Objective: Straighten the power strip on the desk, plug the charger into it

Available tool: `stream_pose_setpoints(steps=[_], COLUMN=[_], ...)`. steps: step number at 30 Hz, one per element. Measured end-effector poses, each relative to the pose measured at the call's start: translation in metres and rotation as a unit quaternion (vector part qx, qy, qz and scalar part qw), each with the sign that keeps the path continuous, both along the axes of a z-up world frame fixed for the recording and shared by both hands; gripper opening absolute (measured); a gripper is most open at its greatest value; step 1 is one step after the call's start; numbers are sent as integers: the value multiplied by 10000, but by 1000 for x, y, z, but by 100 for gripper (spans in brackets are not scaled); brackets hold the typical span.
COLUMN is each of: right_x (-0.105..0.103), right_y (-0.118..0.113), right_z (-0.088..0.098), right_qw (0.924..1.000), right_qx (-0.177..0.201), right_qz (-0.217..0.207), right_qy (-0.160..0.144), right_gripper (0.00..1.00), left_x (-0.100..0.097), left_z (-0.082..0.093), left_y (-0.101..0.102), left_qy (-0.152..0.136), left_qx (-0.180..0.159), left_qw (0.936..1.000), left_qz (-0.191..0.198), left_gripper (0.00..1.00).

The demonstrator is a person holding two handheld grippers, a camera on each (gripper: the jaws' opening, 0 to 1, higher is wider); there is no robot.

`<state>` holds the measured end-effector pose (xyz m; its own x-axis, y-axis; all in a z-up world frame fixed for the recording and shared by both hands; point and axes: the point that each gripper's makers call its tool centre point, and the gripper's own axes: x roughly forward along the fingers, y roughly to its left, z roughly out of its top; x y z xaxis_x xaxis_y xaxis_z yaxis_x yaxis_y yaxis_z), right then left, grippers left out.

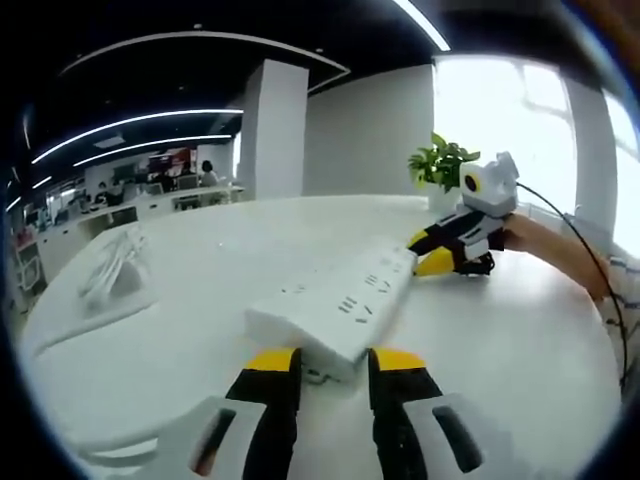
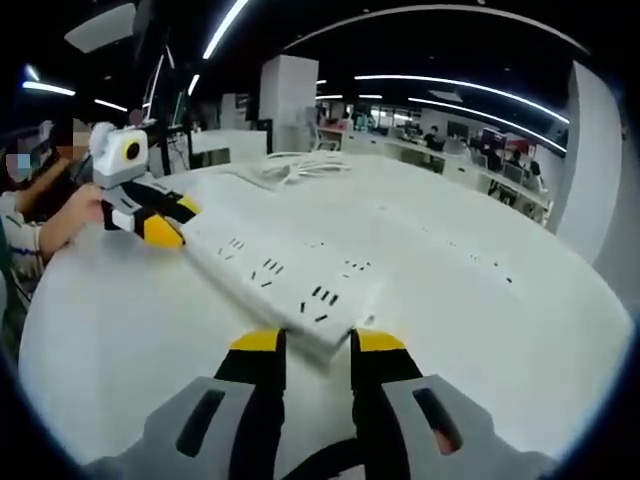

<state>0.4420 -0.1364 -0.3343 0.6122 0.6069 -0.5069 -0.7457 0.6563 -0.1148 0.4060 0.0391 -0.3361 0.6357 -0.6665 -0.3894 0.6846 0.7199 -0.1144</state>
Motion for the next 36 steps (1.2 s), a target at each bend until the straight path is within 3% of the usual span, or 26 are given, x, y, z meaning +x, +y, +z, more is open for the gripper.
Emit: stream_pose_setpoints(steps=[24, 36], right_x=[-1, -12], right_y=[1, 4], right_z=[2, 2], right_qw=[9999, 9996], right_qx=[153, 245], right_qz=[-39, -9], right_qy=[32, 135], right_gripper=[24, 23], left_x=[-1, -8], left_z=[0, 0], left_y=[2, 5], left_qy=[50, 128], left_qx=[-60, -121], left_qw=[10000, 9998], left_qz=[-42, -118], left_gripper=[25, 25])
